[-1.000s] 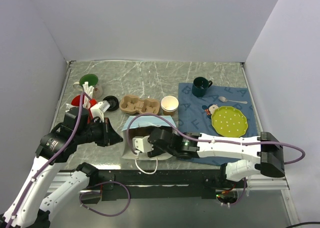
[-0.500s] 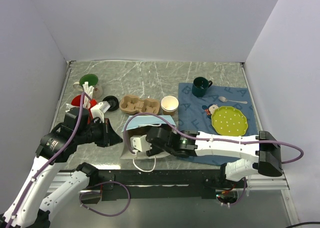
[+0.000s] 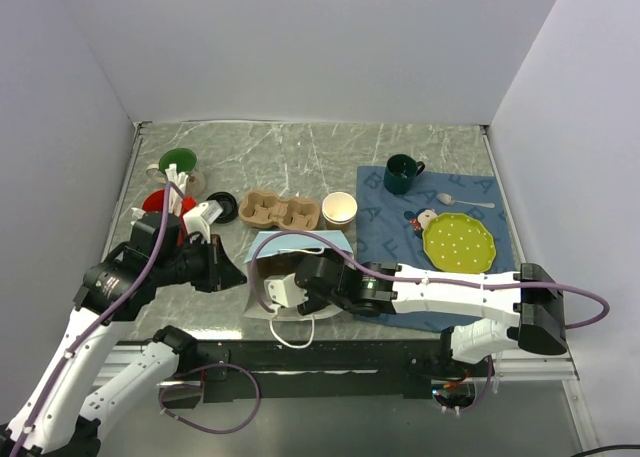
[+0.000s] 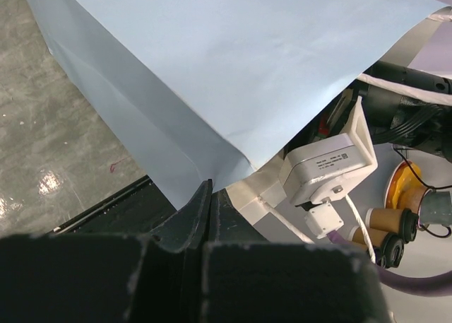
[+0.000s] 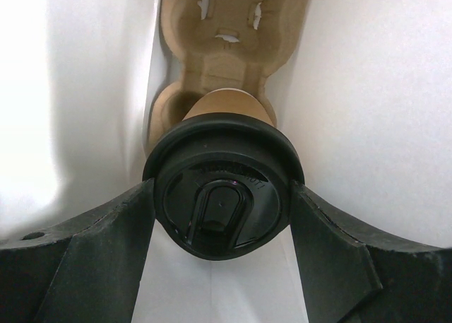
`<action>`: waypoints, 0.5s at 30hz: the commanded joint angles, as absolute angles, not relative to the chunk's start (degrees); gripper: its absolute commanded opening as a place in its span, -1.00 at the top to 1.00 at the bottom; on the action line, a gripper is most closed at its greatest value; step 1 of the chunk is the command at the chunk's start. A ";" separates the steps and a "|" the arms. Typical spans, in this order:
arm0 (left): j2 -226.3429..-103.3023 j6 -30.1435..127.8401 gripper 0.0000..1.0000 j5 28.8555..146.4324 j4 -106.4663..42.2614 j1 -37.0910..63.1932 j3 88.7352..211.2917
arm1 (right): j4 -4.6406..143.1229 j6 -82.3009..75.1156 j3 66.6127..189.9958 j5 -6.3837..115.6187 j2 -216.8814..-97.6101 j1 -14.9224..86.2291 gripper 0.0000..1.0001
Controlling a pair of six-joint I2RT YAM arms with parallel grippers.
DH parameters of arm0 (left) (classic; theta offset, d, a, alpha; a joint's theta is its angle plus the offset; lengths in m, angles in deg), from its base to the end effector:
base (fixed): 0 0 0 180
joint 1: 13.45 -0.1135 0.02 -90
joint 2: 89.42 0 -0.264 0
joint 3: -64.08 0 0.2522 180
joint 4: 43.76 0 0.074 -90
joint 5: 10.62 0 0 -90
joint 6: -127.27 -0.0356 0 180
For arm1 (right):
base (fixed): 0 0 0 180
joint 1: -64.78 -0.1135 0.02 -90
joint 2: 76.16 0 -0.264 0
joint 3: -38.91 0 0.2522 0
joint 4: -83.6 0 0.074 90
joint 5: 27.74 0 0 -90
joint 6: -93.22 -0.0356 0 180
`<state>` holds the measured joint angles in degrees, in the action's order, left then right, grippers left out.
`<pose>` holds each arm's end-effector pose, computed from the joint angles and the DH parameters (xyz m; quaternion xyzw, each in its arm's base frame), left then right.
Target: Pack the takeout coffee
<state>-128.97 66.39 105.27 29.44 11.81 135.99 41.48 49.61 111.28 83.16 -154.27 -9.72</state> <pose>0.0926 -0.0609 0.3473 0.0633 0.8889 -0.3664 0.2675 0.0893 0.2746 0.2671 -0.7661 0.5094 -0.0783 0.3841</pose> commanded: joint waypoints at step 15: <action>-131.07 65.57 0.99 106.54 28.71 11.78 139.28 | 36.97 50.42 114.10 81.85 -156.41 -9.05 0.14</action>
